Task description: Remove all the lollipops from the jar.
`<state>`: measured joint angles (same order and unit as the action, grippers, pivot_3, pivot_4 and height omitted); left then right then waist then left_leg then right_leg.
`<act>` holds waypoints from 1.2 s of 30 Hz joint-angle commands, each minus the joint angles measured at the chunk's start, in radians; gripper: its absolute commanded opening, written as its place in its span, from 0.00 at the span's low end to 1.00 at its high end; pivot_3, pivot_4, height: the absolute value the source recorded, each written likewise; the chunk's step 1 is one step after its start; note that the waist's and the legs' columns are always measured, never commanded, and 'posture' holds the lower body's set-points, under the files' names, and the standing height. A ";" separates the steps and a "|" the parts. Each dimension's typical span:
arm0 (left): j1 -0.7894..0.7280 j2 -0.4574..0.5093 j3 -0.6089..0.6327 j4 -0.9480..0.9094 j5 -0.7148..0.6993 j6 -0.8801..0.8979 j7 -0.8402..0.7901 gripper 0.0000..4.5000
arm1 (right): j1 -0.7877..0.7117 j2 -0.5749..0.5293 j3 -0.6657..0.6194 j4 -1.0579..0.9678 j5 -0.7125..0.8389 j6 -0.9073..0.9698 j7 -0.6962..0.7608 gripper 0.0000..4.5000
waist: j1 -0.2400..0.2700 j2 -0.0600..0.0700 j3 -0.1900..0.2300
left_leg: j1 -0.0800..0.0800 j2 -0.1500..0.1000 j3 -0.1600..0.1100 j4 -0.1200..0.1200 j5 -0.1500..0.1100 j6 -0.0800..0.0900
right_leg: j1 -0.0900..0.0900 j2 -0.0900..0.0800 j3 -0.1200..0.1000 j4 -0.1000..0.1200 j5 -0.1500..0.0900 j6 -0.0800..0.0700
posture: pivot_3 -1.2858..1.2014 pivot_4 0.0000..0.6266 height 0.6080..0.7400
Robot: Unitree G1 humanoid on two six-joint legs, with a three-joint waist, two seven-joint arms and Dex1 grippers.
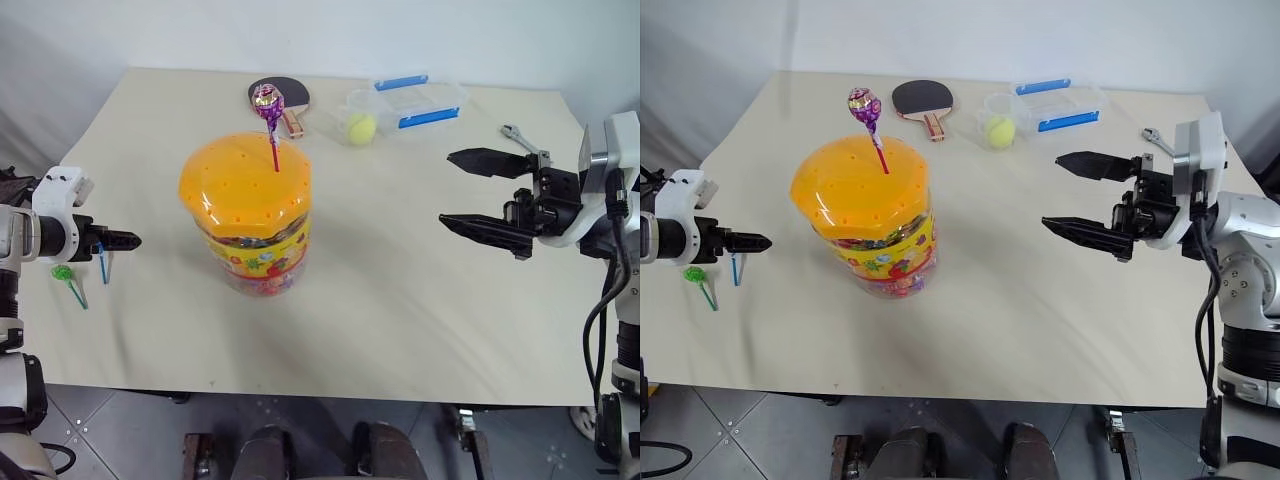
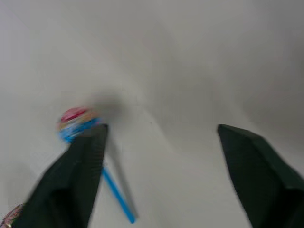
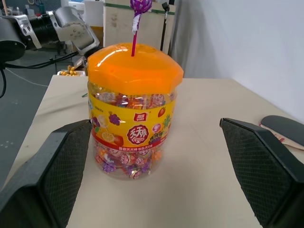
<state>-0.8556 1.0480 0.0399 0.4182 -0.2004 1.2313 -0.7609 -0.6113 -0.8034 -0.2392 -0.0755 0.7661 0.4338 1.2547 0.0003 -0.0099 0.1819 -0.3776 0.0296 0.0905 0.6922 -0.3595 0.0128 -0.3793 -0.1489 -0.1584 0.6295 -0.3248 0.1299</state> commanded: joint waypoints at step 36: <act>0.624 -0.097 0.745 -0.448 -0.598 -0.745 -0.611 0.99 | -0.558 0.592 0.355 0.236 -0.113 0.166 -0.242 1.00 | -0.047 0.000 0.000 | -0.002 0.002 0.001 -0.002 -0.001 -0.002 | -0.013 -0.001 0.001 0.017 0.000 0.000 | 0.52 0.24 1.00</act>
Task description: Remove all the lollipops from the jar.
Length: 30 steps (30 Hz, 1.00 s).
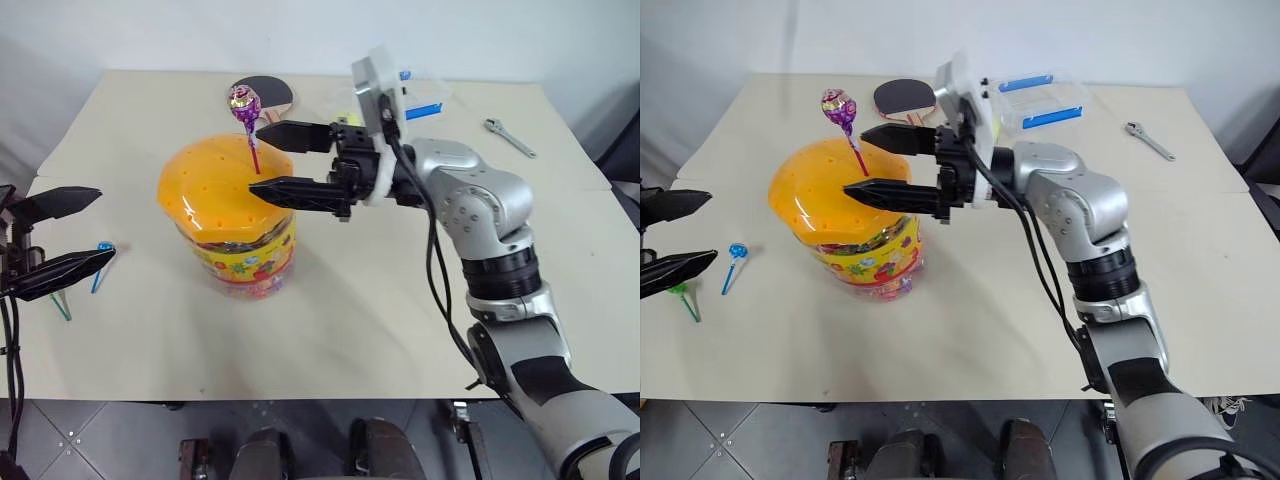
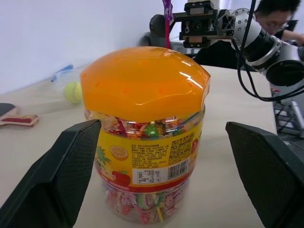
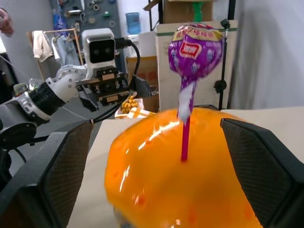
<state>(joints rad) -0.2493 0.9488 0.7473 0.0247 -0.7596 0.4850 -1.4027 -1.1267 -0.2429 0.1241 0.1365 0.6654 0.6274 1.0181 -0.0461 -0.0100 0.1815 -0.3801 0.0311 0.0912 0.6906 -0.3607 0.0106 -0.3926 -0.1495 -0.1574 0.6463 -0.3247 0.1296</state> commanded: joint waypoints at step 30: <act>0.127 0.030 0.073 -0.042 -0.089 -0.023 0.053 1.00 | -0.221 -0.196 -0.201 0.153 -0.113 0.039 -0.087 0.01 | -0.007 0.000 0.000 | 0.000 -0.001 -0.002 -0.004 0.000 0.000 | -0.001 0.000 0.001 0.001 0.000 0.000 | 0.52 0.24 1.00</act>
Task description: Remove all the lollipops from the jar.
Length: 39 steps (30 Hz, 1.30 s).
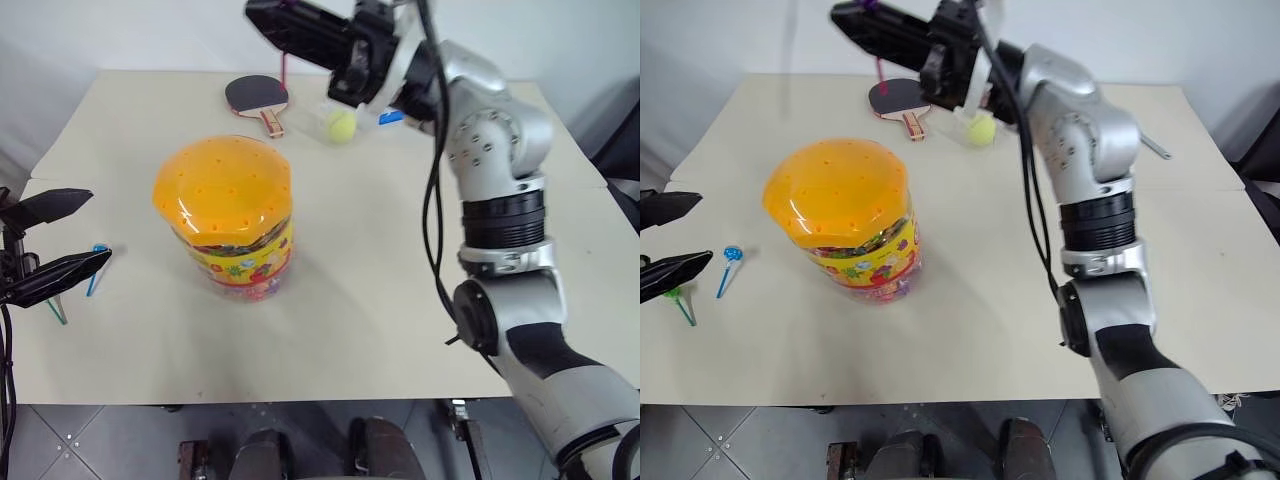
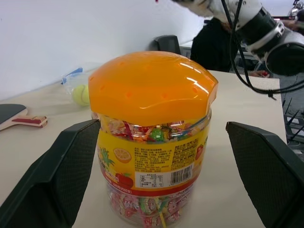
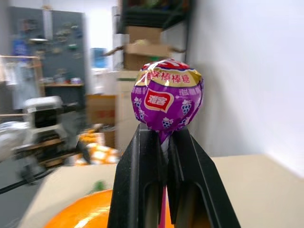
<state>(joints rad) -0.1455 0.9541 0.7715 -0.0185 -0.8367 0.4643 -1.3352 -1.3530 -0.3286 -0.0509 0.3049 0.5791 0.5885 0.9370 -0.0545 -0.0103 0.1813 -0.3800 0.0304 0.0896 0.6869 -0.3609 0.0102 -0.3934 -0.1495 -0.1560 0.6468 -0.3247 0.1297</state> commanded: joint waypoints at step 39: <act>0.121 0.030 0.026 0.087 0.071 0.002 0.104 1.00 | 0.700 -0.646 -0.120 -0.089 -0.194 0.251 0.020 0.99 | 0.029 0.003 0.001 | 0.000 0.001 0.009 -0.002 0.000 0.000 | 0.000 -0.001 0.001 -0.014 0.000 0.000 | 0.52 0.24 1.00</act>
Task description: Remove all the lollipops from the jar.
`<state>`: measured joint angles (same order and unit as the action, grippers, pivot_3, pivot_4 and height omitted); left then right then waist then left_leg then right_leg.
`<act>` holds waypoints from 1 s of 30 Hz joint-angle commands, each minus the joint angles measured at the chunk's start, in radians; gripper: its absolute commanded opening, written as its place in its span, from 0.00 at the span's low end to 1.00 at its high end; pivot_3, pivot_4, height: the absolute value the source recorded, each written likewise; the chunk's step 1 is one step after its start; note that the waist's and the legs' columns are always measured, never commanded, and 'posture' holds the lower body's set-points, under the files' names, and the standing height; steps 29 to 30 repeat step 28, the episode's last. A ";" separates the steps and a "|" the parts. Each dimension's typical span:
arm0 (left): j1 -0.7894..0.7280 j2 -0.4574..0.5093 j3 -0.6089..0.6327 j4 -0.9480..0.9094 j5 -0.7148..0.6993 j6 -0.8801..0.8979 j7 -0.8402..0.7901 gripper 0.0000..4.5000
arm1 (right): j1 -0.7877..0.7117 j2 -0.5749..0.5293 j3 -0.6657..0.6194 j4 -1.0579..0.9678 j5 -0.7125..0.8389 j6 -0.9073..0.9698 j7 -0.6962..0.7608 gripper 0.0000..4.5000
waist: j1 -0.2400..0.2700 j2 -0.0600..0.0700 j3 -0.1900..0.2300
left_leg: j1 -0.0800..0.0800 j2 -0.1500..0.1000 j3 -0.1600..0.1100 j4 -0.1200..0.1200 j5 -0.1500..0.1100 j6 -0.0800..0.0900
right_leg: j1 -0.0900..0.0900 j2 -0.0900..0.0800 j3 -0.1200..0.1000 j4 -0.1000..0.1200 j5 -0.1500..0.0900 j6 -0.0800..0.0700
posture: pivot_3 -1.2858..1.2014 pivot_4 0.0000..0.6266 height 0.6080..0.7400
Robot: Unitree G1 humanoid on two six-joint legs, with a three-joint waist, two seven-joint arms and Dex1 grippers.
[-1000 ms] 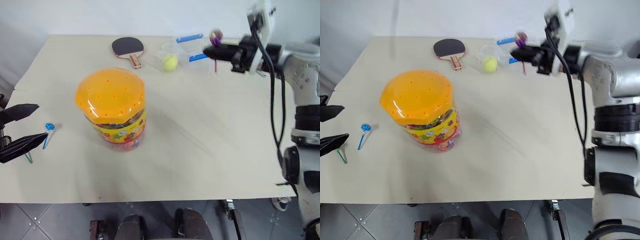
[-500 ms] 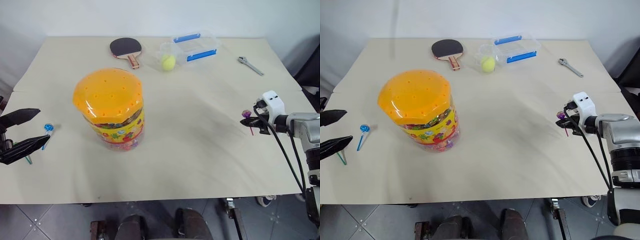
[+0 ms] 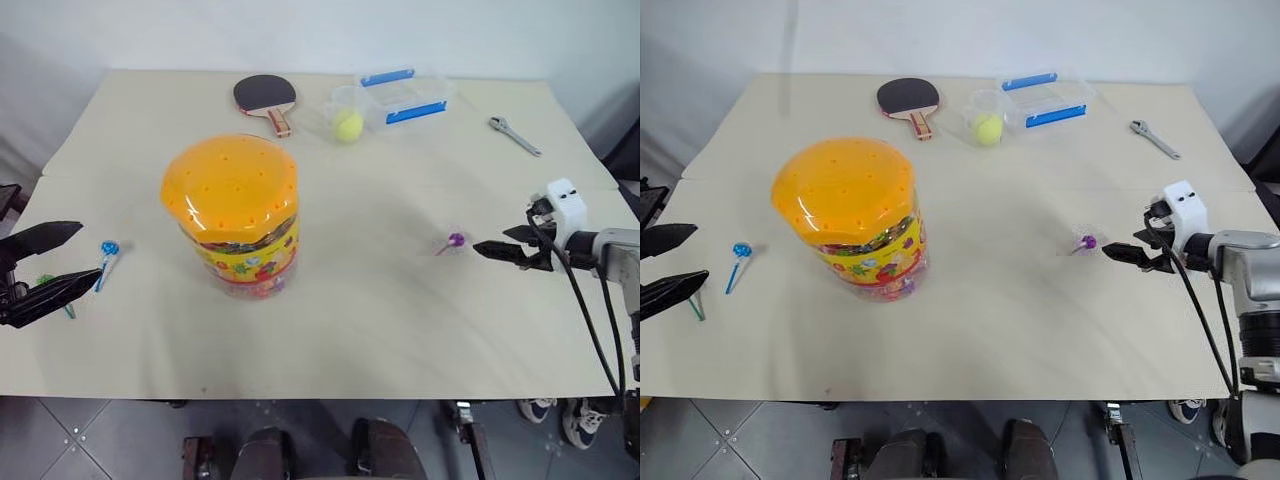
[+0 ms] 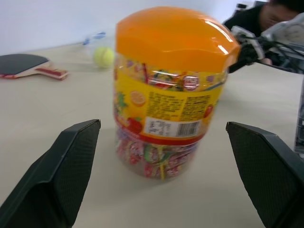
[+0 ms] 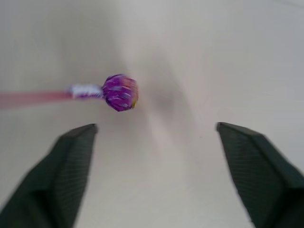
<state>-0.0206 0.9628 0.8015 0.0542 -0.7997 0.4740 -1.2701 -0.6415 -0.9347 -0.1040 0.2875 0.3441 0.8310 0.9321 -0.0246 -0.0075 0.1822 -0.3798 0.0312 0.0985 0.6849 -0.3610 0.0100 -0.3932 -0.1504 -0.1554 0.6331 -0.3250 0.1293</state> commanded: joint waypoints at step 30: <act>0.176 -0.270 0.030 -0.183 0.046 -0.082 0.393 1.00 | 0.200 0.295 0.133 -0.310 0.051 -0.521 0.229 0.99 | 0.012 -0.002 -0.002 | 0.002 0.001 -0.006 0.006 0.000 0.000 | 0.005 0.000 -0.001 0.000 0.000 0.000 | 0.52 0.24 1.00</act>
